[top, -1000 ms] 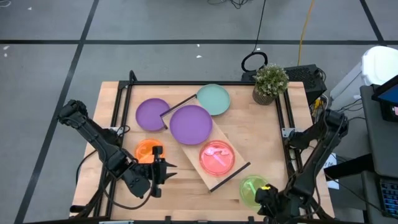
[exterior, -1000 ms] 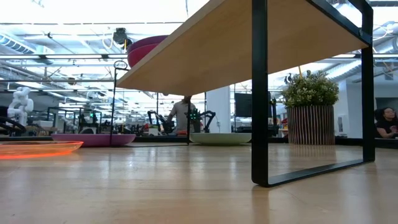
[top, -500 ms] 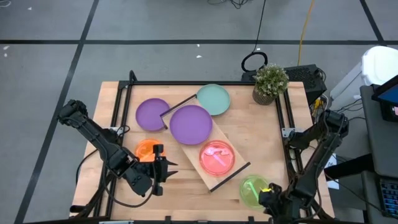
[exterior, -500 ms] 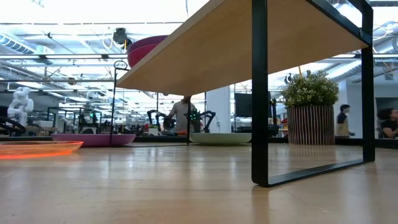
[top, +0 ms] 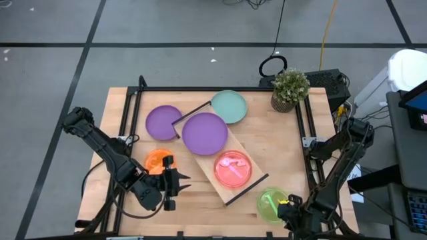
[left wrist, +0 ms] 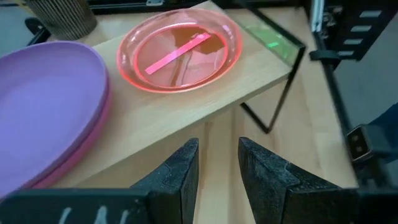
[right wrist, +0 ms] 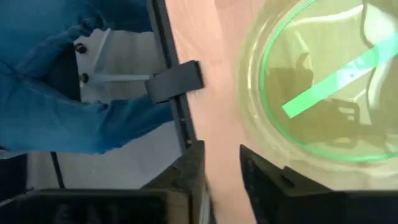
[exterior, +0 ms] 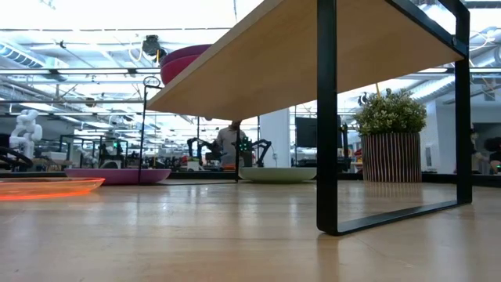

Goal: Place and stack plates onto a shelf
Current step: Stack the green plate on top of the pink plate on the shelf

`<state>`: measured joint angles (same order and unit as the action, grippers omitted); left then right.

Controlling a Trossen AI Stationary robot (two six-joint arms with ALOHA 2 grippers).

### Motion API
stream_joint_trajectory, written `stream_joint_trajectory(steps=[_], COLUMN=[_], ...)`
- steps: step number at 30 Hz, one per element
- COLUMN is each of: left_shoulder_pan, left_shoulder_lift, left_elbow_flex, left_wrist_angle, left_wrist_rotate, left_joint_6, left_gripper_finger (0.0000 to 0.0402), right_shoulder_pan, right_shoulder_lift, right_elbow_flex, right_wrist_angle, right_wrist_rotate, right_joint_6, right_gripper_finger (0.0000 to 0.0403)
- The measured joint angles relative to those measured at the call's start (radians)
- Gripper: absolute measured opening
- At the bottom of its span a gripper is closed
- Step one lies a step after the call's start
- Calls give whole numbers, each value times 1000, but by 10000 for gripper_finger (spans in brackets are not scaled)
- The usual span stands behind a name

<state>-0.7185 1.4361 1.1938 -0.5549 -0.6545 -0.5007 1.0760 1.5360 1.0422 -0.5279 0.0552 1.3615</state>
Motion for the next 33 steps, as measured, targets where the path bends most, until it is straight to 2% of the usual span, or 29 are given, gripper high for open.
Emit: stream_joint_trajectory(steps=[4, 7, 17, 33], left_shoulder_pan=[-19, -30, -30, -29], left_shoulder_lift=[24, 42, 64, 64], left_elbow_flex=[-1, -1, -1, -1], left_wrist_angle=[64, 117, 147, 147], left_wrist_rotate=[-1, -1, -1, -1], left_joint_6=[26, 63, 76, 123], left_gripper_finger=[120, 120, 120, 120], right_shoulder_pan=[2, 6, 11, 37], right_shoulder_lift=[0, 0, 0, 0], right_elbow_flex=[-47, -91, -183, -245], right_wrist_angle=[76, 151, 217, 240], right_wrist_rotate=[0, 0, -2, -4], right_joint_6=[-111, -201, -378, -487], right_gripper_finger=[118, 123, 96, 93])
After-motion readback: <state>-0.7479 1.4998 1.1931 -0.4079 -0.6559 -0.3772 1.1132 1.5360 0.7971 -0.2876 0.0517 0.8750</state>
